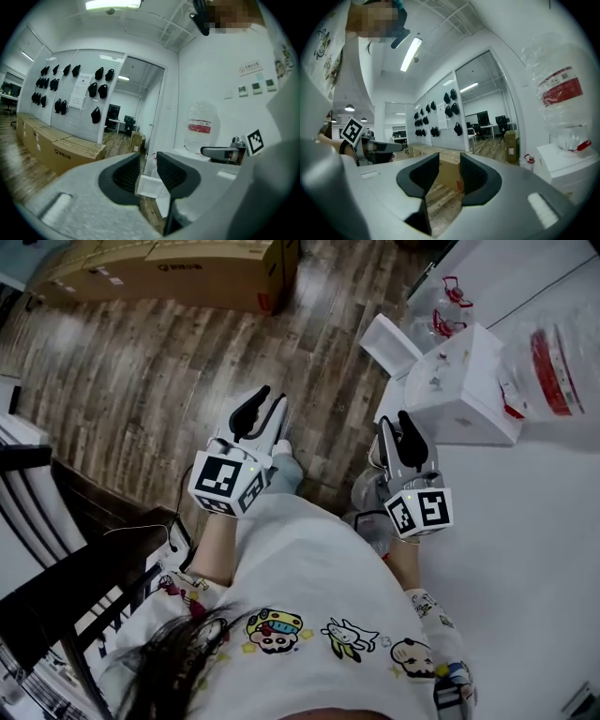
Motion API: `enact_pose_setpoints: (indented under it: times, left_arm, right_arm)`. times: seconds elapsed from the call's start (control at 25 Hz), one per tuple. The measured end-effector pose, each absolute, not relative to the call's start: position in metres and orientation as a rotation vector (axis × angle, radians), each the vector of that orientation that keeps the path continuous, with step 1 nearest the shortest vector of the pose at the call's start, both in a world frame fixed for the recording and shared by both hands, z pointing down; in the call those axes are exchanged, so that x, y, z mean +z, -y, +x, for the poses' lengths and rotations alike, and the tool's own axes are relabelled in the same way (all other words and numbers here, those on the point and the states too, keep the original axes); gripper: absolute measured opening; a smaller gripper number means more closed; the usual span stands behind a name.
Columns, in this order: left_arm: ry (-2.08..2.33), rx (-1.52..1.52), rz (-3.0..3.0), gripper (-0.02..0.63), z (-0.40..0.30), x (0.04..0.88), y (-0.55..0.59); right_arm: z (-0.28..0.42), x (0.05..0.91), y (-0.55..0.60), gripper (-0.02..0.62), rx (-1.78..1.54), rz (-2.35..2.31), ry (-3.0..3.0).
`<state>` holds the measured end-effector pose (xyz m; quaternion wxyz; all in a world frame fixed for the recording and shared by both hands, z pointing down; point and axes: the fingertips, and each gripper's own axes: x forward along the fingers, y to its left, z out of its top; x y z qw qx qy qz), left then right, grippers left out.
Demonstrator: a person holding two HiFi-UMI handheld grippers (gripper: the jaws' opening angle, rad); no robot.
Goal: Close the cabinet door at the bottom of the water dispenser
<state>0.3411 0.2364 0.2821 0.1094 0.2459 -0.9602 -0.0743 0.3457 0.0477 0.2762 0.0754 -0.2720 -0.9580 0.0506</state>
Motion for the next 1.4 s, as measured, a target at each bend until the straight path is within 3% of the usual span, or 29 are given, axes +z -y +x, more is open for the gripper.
enact_pose_setpoints:
  times: [0.36, 0.92, 1.4]
  left_arm:
    - [2.852, -0.203, 0.708, 0.112, 0.253, 0.278, -0.301]
    - [2.824, -0.241, 0.673, 0.112, 0.193, 0.302, -0.345]
    - [2.831, -0.217, 0.654, 0.112, 0.038, 0.295, -0.342]
  right_arm:
    - [0.253, 0.269, -0.097, 0.132, 0.154, -0.795, 2.906]
    - [0.182, 0.296, -0.122, 0.132, 0.169, -0.72, 2.87]
    - [0.013, 0.298, -0.122, 0.13, 0.175, -0.757, 2.847]
